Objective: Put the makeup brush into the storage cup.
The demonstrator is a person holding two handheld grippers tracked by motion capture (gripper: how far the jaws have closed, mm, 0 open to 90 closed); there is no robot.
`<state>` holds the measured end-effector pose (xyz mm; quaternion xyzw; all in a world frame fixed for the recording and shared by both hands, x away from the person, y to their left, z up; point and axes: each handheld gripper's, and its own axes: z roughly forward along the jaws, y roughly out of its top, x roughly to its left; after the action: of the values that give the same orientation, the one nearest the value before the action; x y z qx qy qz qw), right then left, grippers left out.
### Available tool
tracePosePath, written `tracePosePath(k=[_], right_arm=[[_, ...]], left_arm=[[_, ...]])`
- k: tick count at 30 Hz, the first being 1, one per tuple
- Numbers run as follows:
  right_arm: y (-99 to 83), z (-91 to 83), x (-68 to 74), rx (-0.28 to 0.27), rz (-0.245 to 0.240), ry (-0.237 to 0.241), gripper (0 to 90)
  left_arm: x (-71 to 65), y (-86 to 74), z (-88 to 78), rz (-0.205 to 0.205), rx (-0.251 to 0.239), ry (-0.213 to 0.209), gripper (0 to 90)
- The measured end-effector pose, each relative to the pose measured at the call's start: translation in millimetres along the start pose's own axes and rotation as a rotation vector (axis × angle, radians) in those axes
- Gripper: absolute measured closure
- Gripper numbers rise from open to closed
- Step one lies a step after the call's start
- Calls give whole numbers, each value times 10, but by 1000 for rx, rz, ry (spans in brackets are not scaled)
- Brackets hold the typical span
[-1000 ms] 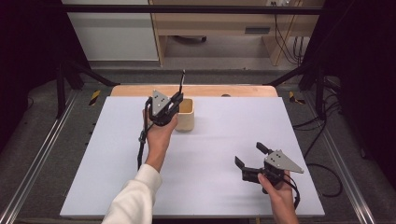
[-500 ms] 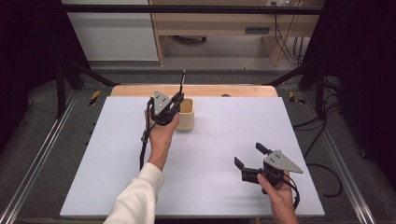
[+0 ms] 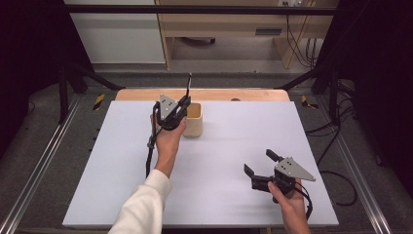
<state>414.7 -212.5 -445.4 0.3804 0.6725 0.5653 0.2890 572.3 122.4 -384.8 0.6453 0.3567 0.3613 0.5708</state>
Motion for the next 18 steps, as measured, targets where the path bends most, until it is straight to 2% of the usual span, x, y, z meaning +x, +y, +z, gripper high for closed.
tracePosePath(k=[3, 11, 18], right_arm=[[-3, 5, -3, 0, 8, 6, 44], [-2, -1, 2, -3, 9, 4, 44], [-4, 1, -3, -3, 5, 3, 44]], left_arm=[[-8, -4, 8, 5, -1, 1, 835], [24, -27, 43, -23, -13, 10, 835], [17, -46, 72, -26, -18, 2, 836]])
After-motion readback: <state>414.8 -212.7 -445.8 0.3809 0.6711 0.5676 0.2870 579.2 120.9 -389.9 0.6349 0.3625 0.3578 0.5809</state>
